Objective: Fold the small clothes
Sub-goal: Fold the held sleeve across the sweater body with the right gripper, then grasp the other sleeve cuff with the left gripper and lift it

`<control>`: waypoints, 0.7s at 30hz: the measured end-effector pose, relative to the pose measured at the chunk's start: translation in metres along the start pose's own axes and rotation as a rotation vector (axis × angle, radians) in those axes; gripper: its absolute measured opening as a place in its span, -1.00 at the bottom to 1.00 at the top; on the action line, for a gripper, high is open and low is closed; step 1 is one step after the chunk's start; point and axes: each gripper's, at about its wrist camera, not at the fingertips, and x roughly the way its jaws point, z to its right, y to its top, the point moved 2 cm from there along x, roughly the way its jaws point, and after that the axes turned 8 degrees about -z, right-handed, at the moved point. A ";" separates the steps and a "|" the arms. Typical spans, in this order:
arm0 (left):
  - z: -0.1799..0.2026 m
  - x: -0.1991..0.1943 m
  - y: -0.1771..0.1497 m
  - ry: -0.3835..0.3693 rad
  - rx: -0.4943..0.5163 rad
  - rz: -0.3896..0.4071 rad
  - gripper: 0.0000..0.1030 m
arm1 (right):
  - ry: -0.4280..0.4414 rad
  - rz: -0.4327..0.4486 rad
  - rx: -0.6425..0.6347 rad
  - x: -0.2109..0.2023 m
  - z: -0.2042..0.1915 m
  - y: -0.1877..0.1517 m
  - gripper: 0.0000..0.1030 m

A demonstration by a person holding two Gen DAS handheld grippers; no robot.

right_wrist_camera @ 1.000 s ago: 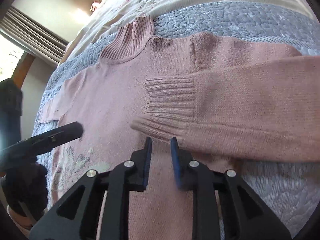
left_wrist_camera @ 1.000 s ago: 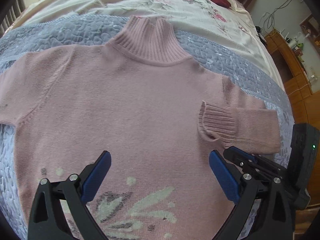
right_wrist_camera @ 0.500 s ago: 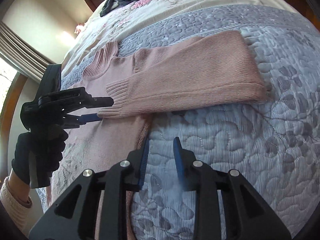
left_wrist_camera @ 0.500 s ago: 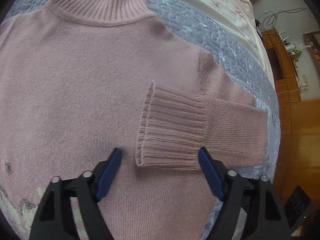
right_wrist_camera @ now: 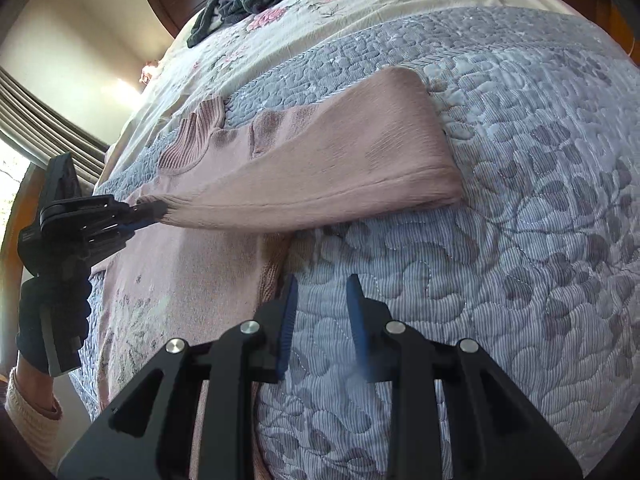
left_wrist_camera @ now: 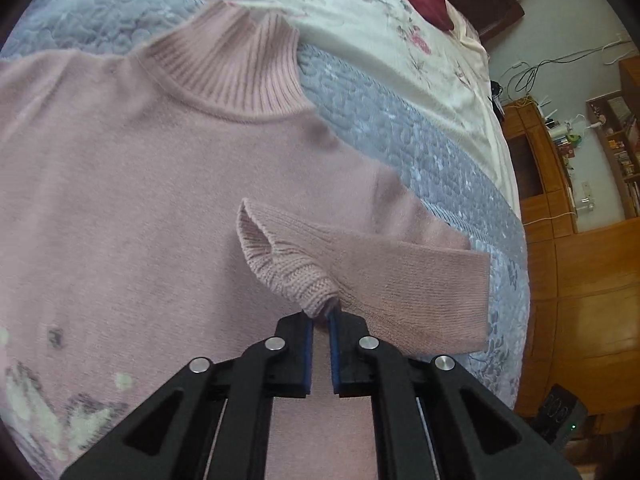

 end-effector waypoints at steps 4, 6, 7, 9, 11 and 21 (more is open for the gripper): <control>-0.036 -0.036 0.016 0.084 -0.008 0.075 -0.88 | 0.022 -0.006 0.040 0.003 0.001 0.016 -0.39; -0.055 -0.052 0.023 0.123 -0.013 0.105 -0.88 | 0.023 -0.014 0.063 0.008 0.002 0.026 -0.26; -0.064 -0.058 0.026 0.138 -0.016 0.115 -0.89 | 0.025 -0.018 0.074 0.011 0.002 0.033 -0.18; -0.081 -0.070 0.031 0.167 -0.020 0.133 -0.89 | 0.027 -0.026 0.092 0.018 0.002 0.043 -0.10; -0.096 -0.080 0.034 0.195 -0.028 0.149 -0.89 | 0.038 -0.044 0.113 0.028 0.004 0.053 -0.03; -0.162 -0.095 0.047 0.272 -0.115 0.179 -0.89 | 0.062 -0.151 0.129 0.078 -0.013 0.068 -0.47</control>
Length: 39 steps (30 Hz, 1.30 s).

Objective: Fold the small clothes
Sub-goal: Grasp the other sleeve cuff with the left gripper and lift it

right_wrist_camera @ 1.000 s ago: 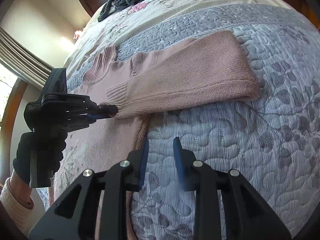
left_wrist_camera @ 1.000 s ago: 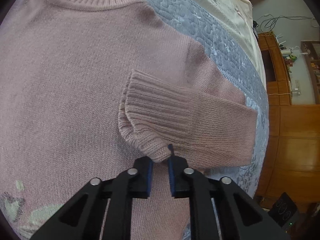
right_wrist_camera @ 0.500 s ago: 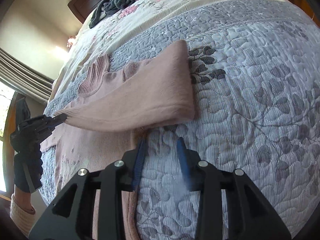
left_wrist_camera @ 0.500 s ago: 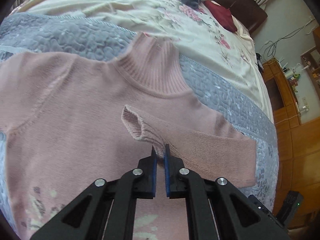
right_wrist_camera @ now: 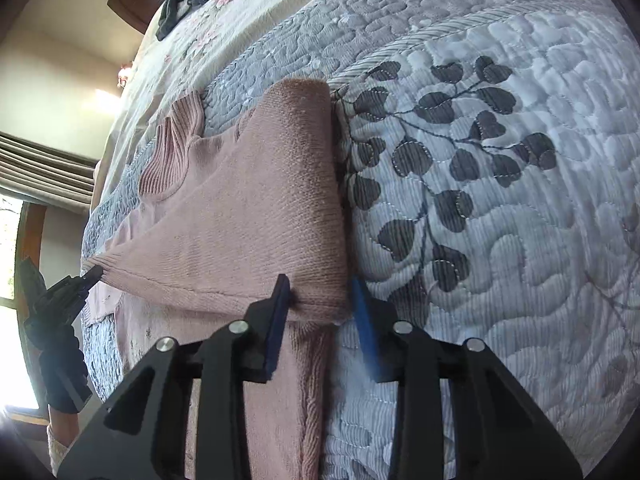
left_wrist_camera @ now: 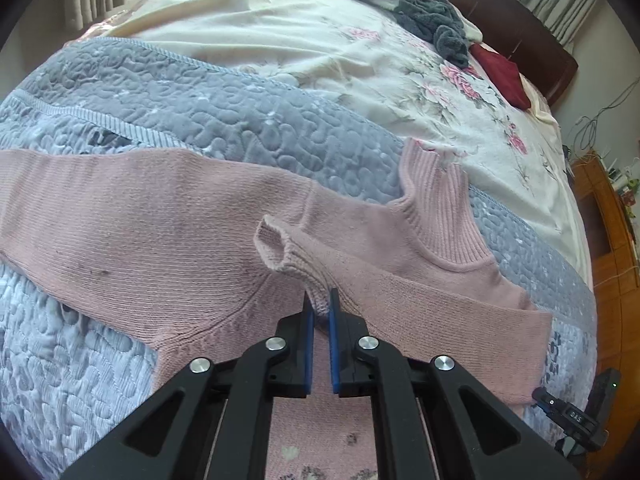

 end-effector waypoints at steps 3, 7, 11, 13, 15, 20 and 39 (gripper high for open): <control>-0.013 0.023 -0.003 0.027 0.002 -0.042 -0.88 | -0.061 -0.005 -0.013 0.007 -0.001 -0.002 -0.53; -0.024 0.047 -0.014 0.056 -0.003 -0.087 -0.79 | -0.096 -0.016 -0.015 0.015 0.000 -0.003 -0.55; -0.035 0.027 -0.012 0.036 -0.041 -0.075 -0.61 | -0.137 -0.035 -0.055 0.009 -0.012 0.000 -0.44; -0.039 0.001 -0.010 0.012 -0.046 -0.004 -0.51 | -0.168 0.008 -0.091 -0.006 -0.027 0.000 -0.44; -0.034 -0.021 -0.007 -0.002 -0.030 0.054 -0.38 | -0.148 0.050 -0.132 -0.023 -0.044 -0.001 -0.41; 0.004 -0.018 -0.002 -0.058 0.051 0.035 -0.30 | -0.105 0.006 -0.181 -0.012 -0.081 0.001 -0.35; -0.019 0.018 -0.013 -0.051 0.037 -0.049 -0.12 | -0.139 -0.065 -0.154 0.033 -0.089 -0.007 -0.07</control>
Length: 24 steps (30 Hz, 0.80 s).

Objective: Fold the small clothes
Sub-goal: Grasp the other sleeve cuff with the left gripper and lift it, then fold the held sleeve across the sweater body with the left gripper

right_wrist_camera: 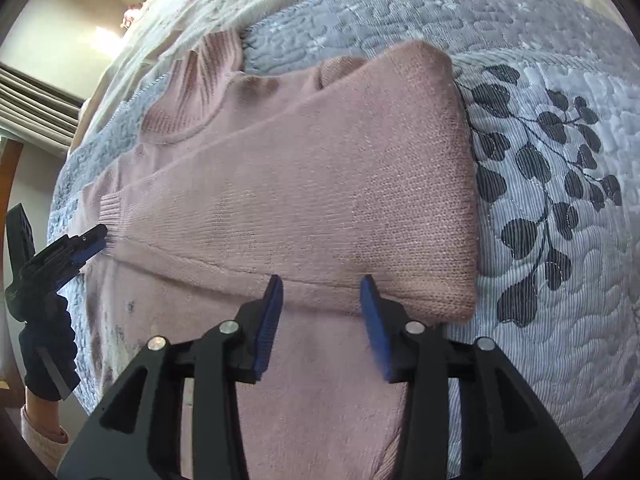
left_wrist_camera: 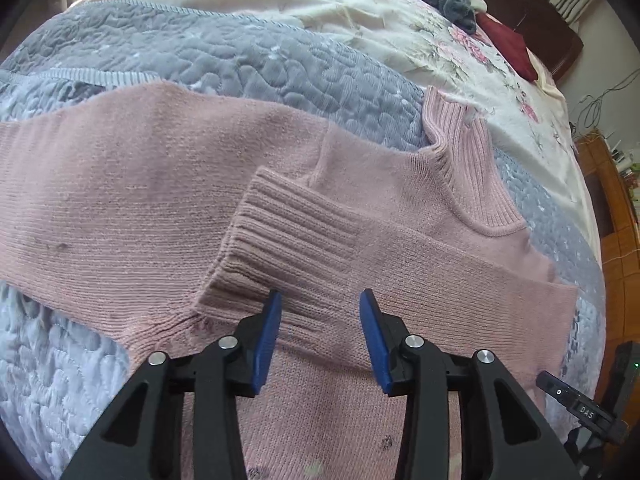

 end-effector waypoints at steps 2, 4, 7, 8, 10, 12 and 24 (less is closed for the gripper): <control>-0.024 -0.025 -0.001 -0.019 -0.026 0.047 0.06 | 0.003 0.024 -0.048 -0.014 -0.016 -0.006 0.05; -0.062 -0.043 0.001 -0.014 -0.090 0.065 0.09 | -0.001 0.025 -0.090 -0.018 -0.030 -0.010 0.08; -0.135 -0.066 0.000 0.022 -0.221 0.091 0.09 | -0.003 0.004 -0.113 -0.012 -0.043 -0.012 0.08; -0.160 -0.073 -0.001 0.043 -0.263 0.105 0.09 | -0.015 -0.001 -0.116 -0.008 -0.044 -0.010 0.08; -0.209 -0.085 -0.004 0.062 -0.358 0.132 0.09 | -0.029 -0.014 -0.103 0.001 -0.045 -0.007 0.08; -0.255 -0.095 -0.007 0.054 -0.459 0.160 0.09 | -0.023 -0.023 -0.082 0.011 -0.041 -0.004 0.08; -0.373 -0.105 0.021 -0.145 -0.705 0.346 0.08 | -0.050 -0.021 -0.060 0.035 -0.034 0.000 0.08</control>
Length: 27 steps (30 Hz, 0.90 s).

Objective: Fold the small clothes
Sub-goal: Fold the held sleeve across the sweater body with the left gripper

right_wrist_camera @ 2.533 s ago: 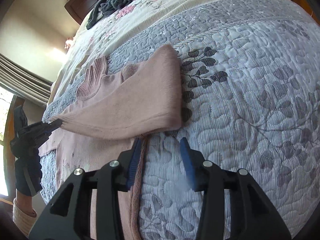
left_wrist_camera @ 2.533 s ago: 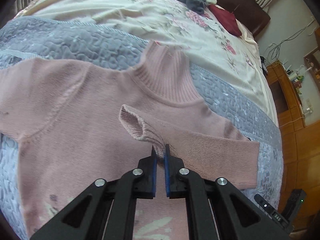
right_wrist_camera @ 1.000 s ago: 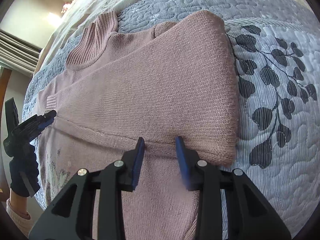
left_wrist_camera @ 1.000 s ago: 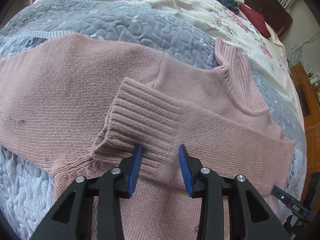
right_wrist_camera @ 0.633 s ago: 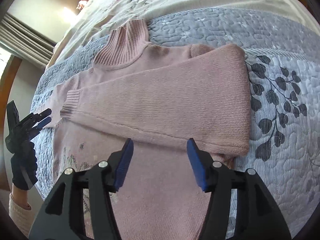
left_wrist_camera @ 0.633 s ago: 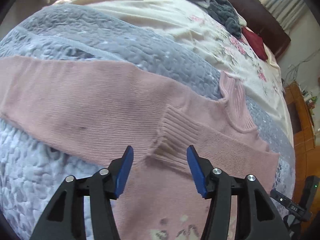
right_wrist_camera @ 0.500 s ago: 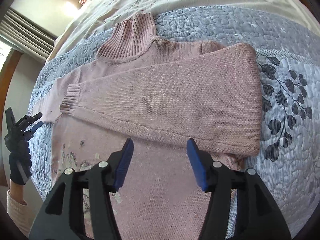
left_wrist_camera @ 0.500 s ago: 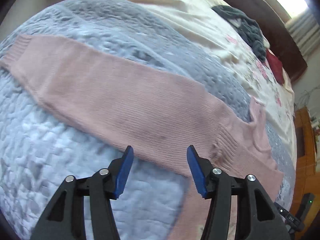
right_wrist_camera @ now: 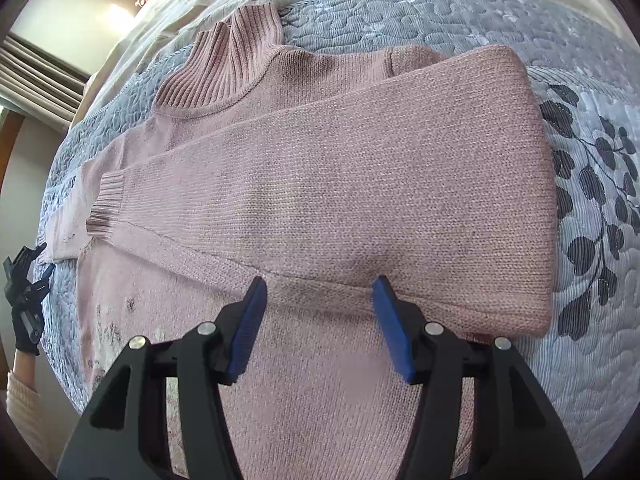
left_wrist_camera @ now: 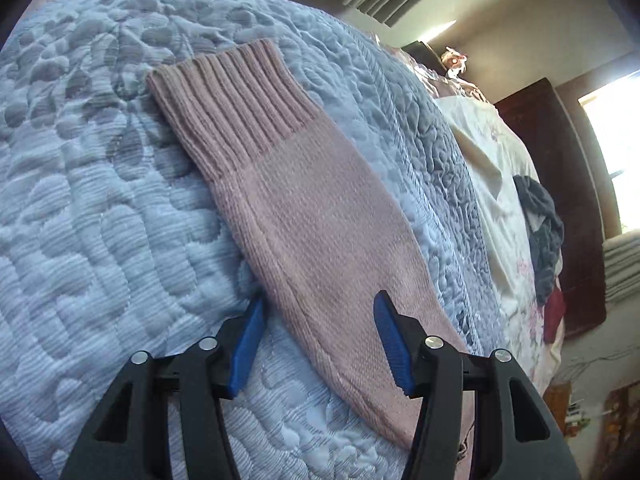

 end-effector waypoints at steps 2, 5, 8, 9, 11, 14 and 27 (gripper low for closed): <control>0.001 0.004 0.007 -0.017 -0.005 0.013 0.08 | -0.004 0.007 -0.003 0.001 0.001 0.000 0.08; -0.002 0.003 0.016 -0.036 -0.014 0.031 0.05 | -0.013 0.011 -0.010 0.002 0.001 0.001 0.08; 0.000 0.003 0.021 -0.025 -0.009 0.047 -0.10 | -0.029 0.008 -0.020 0.003 -0.001 0.003 0.08; 0.001 0.004 0.021 -0.013 0.000 0.043 -0.32 | -0.032 0.007 -0.021 0.004 -0.002 0.003 0.08; 0.003 0.003 0.022 0.013 0.019 0.047 -0.58 | -0.031 0.008 -0.021 0.004 -0.001 0.003 0.08; 0.005 -0.003 0.021 0.018 0.043 0.055 -0.84 | -0.028 0.011 -0.024 0.003 -0.001 0.003 0.08; 0.108 -0.038 -0.047 -0.151 0.312 0.057 -0.88 | -0.019 0.036 -0.018 -0.017 0.003 -0.010 0.04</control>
